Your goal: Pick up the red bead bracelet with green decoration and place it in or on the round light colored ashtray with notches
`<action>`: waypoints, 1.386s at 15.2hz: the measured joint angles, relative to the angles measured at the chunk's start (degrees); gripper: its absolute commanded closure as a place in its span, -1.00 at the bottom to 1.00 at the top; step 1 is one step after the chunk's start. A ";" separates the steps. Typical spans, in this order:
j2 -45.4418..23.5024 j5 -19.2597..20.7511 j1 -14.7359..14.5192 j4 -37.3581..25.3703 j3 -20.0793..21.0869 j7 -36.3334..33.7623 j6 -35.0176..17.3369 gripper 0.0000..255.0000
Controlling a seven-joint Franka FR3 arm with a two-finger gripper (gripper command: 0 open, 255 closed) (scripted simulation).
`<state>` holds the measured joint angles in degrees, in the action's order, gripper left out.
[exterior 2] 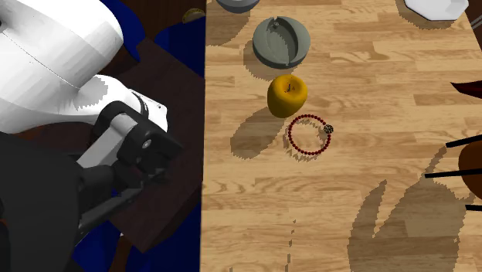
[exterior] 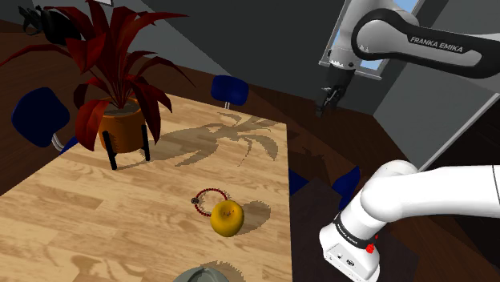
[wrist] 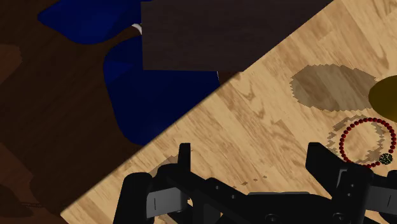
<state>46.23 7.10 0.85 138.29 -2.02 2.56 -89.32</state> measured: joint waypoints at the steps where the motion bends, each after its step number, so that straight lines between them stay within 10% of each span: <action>1: 0.00 0.00 0.00 0.00 0.00 0.00 0.00 -1.00; 21: -24.12 -5.50 -8.74 9.66 10.42 -6.77 -34.09 -1.00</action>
<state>22.11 1.59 -7.89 147.96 8.40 -4.20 -123.42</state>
